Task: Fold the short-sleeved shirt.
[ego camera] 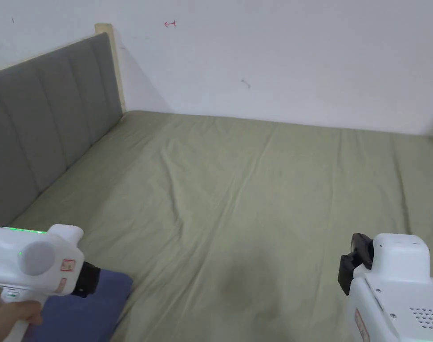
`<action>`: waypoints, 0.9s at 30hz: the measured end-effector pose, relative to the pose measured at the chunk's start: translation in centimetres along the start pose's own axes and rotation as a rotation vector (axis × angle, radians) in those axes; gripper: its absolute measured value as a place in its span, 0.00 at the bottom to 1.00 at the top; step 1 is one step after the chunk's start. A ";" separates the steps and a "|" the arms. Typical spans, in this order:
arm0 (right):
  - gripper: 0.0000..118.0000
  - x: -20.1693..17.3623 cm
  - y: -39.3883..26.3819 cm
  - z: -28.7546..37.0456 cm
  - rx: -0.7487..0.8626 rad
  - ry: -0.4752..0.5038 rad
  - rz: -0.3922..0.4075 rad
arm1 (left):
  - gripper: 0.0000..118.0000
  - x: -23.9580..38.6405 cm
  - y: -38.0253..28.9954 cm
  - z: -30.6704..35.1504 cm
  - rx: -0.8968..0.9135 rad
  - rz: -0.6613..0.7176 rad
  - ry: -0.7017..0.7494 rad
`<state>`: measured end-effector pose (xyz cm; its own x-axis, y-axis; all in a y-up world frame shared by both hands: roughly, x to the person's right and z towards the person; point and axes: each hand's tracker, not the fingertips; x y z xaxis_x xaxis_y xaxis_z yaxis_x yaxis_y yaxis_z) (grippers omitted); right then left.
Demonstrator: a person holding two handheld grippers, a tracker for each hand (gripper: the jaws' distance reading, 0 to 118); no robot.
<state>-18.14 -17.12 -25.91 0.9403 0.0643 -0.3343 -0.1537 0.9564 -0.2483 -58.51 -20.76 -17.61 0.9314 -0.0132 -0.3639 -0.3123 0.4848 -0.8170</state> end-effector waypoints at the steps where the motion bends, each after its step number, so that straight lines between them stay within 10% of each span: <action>1: 0.01 0.3 0.0 0.1 -0.008 0.000 -0.005 | 0.08 1.4 -0.1 0.6 0.027 -0.013 -0.012; 13: 0.01 5.0 1.4 2.5 -0.026 0.006 -0.065 | 0.00 15.9 -1.7 9.5 0.358 -0.115 -0.228; 27: 0.01 8.0 7.2 5.6 0.138 -0.033 -0.063 | 0.00 22.8 -3.4 20.5 0.893 -0.170 -0.016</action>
<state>-9.99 -8.12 -25.31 0.9566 0.0100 -0.2912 -0.0530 0.9887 -0.1400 -32.34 -4.76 -13.92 0.9562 -0.1379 -0.2582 0.0849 0.9748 -0.2061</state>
